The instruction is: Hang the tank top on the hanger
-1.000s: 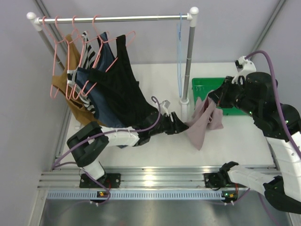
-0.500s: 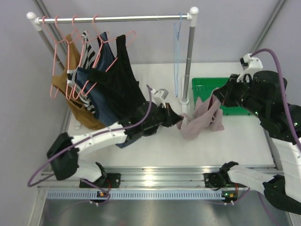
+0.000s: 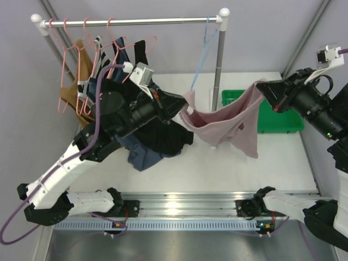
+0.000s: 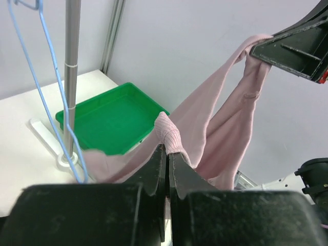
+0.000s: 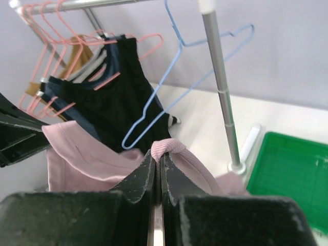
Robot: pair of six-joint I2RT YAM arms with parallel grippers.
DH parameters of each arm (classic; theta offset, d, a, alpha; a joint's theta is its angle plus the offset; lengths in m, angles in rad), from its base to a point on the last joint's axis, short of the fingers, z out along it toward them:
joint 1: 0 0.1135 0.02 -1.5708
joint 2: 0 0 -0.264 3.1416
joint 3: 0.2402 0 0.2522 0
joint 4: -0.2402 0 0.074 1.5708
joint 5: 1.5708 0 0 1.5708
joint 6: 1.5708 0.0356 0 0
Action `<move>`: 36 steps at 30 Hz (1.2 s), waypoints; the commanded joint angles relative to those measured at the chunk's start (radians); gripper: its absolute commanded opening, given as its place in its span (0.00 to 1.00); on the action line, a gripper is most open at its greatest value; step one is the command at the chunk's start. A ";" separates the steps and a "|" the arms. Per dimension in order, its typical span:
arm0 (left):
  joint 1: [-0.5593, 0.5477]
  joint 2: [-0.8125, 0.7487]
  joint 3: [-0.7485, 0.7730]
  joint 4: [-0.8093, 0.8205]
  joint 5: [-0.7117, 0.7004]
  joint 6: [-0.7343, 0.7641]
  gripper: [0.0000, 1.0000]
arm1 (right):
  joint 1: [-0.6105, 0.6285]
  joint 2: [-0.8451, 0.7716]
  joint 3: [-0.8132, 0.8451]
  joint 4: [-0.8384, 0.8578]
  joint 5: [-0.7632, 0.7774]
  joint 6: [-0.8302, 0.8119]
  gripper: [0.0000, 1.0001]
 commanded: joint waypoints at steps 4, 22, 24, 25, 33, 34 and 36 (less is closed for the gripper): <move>0.001 -0.007 0.163 -0.128 -0.002 0.089 0.00 | 0.017 0.011 0.056 0.214 -0.109 0.008 0.00; -0.001 -0.158 -0.342 -0.113 -0.103 -0.148 0.00 | 0.017 -0.044 -0.512 0.011 -0.063 0.118 0.00; -0.001 -0.203 -0.464 -0.061 -0.117 -0.228 0.00 | 0.020 -0.060 -0.618 -0.011 0.004 0.127 0.00; -0.001 -0.214 -0.567 -0.046 -0.137 -0.251 0.00 | 0.021 -0.076 -0.722 -0.012 0.023 0.138 0.00; -0.002 -0.215 -0.854 0.065 -0.241 -0.372 0.00 | 0.127 0.004 -1.010 0.182 0.067 0.255 0.12; -0.002 -0.206 -0.874 0.071 -0.249 -0.372 0.00 | 0.142 0.027 -1.014 0.198 0.084 0.279 0.14; -0.001 -0.180 -0.889 0.076 -0.264 -0.376 0.00 | 0.177 0.095 -1.016 0.251 0.120 0.290 0.20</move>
